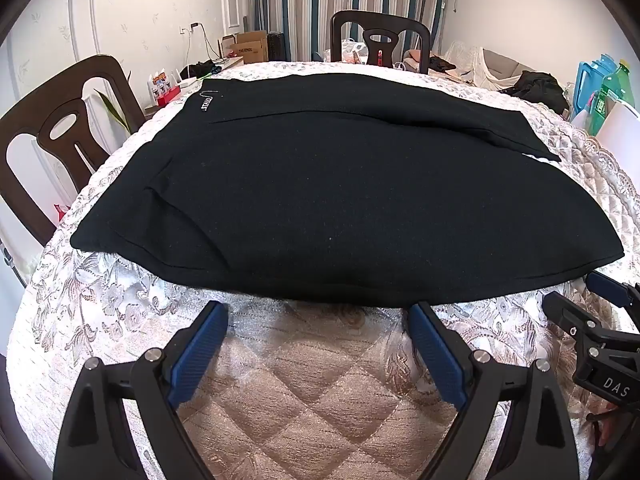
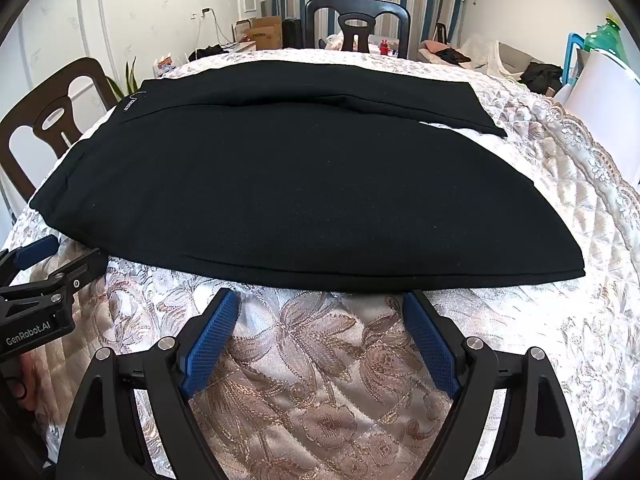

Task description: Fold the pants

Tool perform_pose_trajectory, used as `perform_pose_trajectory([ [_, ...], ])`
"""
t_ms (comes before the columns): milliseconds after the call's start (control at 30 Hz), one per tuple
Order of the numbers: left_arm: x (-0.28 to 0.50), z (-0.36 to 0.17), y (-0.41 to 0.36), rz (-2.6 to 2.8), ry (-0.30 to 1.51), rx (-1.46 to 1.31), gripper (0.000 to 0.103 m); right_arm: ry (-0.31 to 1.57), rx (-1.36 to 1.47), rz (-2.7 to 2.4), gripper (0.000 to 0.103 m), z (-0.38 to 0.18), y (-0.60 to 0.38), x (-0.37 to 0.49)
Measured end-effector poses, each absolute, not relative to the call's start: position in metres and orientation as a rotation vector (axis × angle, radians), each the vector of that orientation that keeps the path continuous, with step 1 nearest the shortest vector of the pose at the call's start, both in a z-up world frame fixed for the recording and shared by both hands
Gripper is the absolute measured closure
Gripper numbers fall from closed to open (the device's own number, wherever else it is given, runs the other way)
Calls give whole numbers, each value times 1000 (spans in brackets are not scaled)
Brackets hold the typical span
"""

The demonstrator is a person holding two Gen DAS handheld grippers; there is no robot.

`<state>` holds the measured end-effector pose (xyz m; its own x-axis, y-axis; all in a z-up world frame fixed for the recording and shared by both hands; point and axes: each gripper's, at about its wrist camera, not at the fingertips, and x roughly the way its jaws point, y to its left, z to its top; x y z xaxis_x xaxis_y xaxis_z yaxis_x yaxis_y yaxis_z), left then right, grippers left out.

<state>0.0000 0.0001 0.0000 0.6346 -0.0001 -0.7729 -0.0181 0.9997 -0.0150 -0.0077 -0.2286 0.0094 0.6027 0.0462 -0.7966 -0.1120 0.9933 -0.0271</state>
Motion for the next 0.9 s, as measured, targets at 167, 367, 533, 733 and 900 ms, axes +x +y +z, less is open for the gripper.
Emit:
perform_pose_trajectory([
  [167,0,0,0,11,884,-23,9,920,-75,91,18,9,-229,-8],
  [367,0,0,1,16,886,-23,8,920,-72,92,18,10,-229,-7],
  [533,0,0,0,17,886,-24,7,920,-74,92,18,9,-229,-8],
  [733,0,1,0,19,886,-23,7,920,-74,92,18,9,-229,-8],
  [900,0,0,0,17,886,-23,7,920,-74,92,18,9,-229,-8],
])
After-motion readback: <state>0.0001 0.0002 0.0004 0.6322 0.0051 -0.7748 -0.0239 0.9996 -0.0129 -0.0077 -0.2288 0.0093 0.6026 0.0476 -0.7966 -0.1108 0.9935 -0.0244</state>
